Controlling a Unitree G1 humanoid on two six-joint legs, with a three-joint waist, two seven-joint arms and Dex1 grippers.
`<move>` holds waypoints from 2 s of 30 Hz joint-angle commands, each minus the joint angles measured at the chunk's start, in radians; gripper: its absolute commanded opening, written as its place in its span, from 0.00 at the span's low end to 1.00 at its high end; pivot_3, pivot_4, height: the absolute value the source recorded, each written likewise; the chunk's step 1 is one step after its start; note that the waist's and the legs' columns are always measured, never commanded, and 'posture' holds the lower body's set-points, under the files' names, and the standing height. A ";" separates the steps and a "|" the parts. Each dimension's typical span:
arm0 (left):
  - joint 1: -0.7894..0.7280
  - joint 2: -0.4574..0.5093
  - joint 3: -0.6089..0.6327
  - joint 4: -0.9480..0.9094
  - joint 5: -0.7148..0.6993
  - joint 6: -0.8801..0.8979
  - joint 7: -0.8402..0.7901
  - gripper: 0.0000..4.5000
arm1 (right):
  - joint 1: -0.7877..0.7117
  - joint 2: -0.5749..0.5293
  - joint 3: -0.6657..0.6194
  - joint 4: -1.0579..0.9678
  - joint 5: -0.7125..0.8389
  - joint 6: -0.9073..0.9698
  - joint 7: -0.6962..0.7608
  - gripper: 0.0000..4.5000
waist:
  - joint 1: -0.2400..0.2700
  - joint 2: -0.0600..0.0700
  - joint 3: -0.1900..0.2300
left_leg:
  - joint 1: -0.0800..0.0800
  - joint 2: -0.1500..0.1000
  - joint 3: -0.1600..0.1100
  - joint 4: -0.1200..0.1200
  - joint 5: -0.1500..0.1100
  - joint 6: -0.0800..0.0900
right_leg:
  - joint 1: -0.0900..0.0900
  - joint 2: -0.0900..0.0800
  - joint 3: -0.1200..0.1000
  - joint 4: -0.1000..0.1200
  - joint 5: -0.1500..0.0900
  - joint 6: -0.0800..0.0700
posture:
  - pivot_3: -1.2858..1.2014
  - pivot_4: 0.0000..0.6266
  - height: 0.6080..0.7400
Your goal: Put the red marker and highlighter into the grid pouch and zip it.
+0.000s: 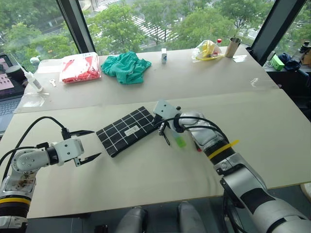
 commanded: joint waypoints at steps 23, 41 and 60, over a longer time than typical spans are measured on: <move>-0.372 -0.100 -0.259 0.473 0.352 -0.553 0.367 0.94 | 0.064 0.014 -0.049 -0.064 -0.035 0.003 0.039 0.00 | 0.014 -0.001 -0.003 | 0.001 -0.001 0.000 0.003 0.000 0.000 | 0.002 0.000 -0.001 0.008 0.000 0.000 | 0.52 0.24 1.00; -0.363 -0.120 -0.309 0.454 0.155 -0.553 0.266 0.00 | 0.056 0.021 -0.094 -0.064 -0.006 0.020 0.039 0.07 | 0.012 -0.001 -0.003 | 0.000 -0.001 0.000 0.004 0.000 0.000 | 0.000 0.000 -0.001 0.009 0.000 0.000 | 0.52 0.24 1.00; -0.170 -0.174 -0.185 0.100 -0.217 -0.116 0.132 0.00 | 0.086 -0.191 -0.450 -0.462 0.366 0.437 0.159 0.86 | 0.001 -0.001 -0.003 | -0.008 -0.001 -0.002 0.009 -0.001 0.001 | -0.004 -0.001 -0.002 0.009 0.000 0.000 | 0.52 0.24 1.00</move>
